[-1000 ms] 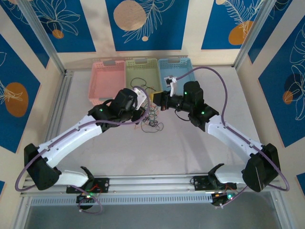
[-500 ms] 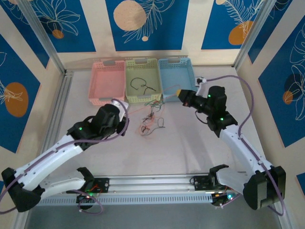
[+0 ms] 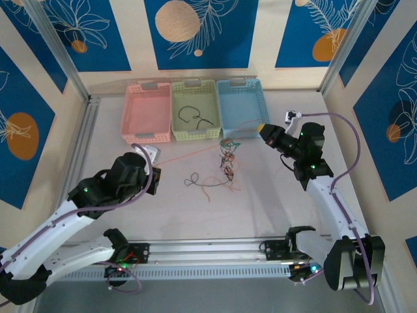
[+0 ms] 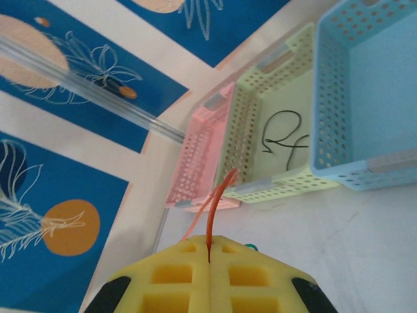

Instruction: Untangle the cables

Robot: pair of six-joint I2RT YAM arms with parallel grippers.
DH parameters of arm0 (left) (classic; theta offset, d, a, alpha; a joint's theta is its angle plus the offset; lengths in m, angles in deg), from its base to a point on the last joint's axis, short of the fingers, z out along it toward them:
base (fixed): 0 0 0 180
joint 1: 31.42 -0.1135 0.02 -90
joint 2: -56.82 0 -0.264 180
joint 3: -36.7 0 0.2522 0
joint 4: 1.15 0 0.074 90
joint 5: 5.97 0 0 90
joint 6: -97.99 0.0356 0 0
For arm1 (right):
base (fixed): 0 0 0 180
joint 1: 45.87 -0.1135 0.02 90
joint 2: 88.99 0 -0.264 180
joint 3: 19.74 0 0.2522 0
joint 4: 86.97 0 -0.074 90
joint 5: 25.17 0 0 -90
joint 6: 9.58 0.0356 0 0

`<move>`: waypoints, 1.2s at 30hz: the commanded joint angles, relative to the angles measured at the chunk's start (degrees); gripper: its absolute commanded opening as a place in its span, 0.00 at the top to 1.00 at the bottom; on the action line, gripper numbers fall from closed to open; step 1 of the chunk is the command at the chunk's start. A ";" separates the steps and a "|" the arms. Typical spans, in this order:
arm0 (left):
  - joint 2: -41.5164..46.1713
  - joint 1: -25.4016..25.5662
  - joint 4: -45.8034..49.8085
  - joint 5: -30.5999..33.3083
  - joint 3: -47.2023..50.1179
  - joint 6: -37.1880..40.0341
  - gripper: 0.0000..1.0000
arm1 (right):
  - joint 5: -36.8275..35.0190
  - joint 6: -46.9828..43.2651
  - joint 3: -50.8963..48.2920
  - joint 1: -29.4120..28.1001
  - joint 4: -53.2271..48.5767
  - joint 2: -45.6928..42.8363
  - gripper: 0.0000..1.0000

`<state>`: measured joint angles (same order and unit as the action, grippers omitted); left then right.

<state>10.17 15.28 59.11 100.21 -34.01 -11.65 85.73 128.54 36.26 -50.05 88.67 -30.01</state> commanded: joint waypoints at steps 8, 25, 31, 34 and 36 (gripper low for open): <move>-4.12 0.15 0.35 -4.65 1.08 -1.90 0.46 | 4.02 -7.58 5.33 -12.69 5.05 0.17 1.00; -14.50 0.49 -13.79 -18.92 -4.34 0.46 0.30 | 0.01 -8.87 9.98 -22.05 3.38 3.84 1.00; -21.37 0.80 -20.60 -21.08 -6.42 -0.22 0.29 | -0.29 -8.24 10.42 -23.12 3.85 5.03 1.00; -25.61 0.94 -23.16 -21.90 -7.88 -0.49 0.29 | -0.25 -8.17 10.50 -23.53 3.86 5.36 1.00; -27.69 0.94 -24.67 -21.12 -8.06 -1.14 0.31 | -0.52 -8.30 10.39 -23.57 3.70 5.27 1.00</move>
<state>-15.80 15.65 38.91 80.61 -40.22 -12.61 85.84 120.91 44.78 -73.22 91.87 -24.57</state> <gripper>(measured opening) 0.690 0.059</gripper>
